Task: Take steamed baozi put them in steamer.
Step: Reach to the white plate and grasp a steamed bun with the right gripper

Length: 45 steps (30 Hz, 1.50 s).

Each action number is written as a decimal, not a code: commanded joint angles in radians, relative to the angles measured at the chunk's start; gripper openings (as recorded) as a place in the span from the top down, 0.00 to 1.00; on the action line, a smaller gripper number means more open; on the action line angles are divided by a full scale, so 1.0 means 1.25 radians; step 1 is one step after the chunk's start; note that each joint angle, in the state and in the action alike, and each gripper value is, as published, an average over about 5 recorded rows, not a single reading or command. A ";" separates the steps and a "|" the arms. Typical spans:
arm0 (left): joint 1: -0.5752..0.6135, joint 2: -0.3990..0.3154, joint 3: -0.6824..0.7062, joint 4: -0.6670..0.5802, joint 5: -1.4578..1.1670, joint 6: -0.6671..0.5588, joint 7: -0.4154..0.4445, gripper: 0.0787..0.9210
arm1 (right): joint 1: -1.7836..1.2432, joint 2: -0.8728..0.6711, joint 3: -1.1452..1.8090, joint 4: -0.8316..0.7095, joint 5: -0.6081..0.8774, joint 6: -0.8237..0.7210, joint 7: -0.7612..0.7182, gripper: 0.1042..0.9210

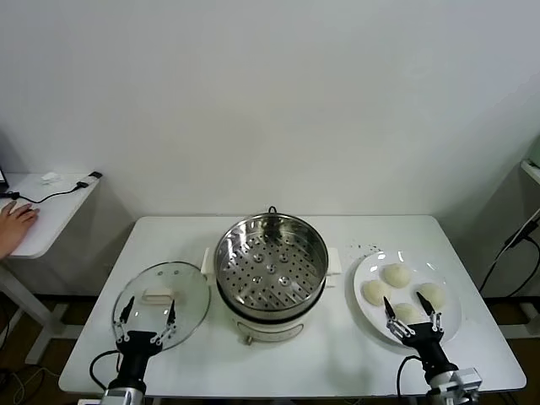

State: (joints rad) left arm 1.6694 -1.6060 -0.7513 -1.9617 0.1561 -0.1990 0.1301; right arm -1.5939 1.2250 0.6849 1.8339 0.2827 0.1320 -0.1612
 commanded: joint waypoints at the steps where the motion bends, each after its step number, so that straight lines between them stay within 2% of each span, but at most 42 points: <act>1: 0.007 0.003 0.003 0.002 0.006 -0.013 -0.004 0.12 | 0.039 -0.052 0.029 0.005 -0.103 -0.054 -0.078 0.12; 3: 0.007 0.003 0.005 0.002 0.010 -0.015 -0.008 0.12 | 0.062 -0.098 0.041 0.007 -0.140 -0.093 -0.136 0.12; 8: 0.018 0.007 0.017 -0.005 0.017 -0.025 -0.008 0.12 | 0.168 -0.285 0.022 0.018 -0.241 -0.288 -0.329 0.12; 11: 0.019 0.010 0.028 -0.006 0.021 -0.027 -0.009 0.12 | 0.246 -0.399 -0.029 -0.008 -0.280 -0.336 -0.438 0.12; 17: 0.004 0.007 0.048 -0.003 0.039 -0.028 -0.019 0.12 | 0.435 -0.575 -0.179 -0.109 -0.352 -0.335 -0.564 0.12; 23: 0.003 0.013 0.055 0.001 0.044 -0.030 -0.021 0.12 | 0.654 -0.676 -0.378 -0.223 -0.409 -0.240 -0.661 0.12; 29: 0.001 0.018 0.051 0.013 0.044 -0.029 -0.028 0.12 | 1.028 -0.675 -0.742 -0.361 -0.467 -0.110 -0.775 0.12; 34: 0.007 0.017 0.040 0.005 0.039 -0.025 -0.031 0.12 | 1.276 -0.635 -1.050 -0.430 -0.472 -0.098 -0.820 0.12; 45: 0.014 0.022 0.024 0.010 0.020 -0.022 -0.035 0.12 | 1.321 -0.485 -1.156 -0.599 -0.462 -0.114 -0.824 0.12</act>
State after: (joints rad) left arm 1.6889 -1.5803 -0.7162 -1.9514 0.1910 -0.2326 0.0875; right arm -0.1622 0.5377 -0.4986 1.2661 -0.2694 -0.0324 -1.1199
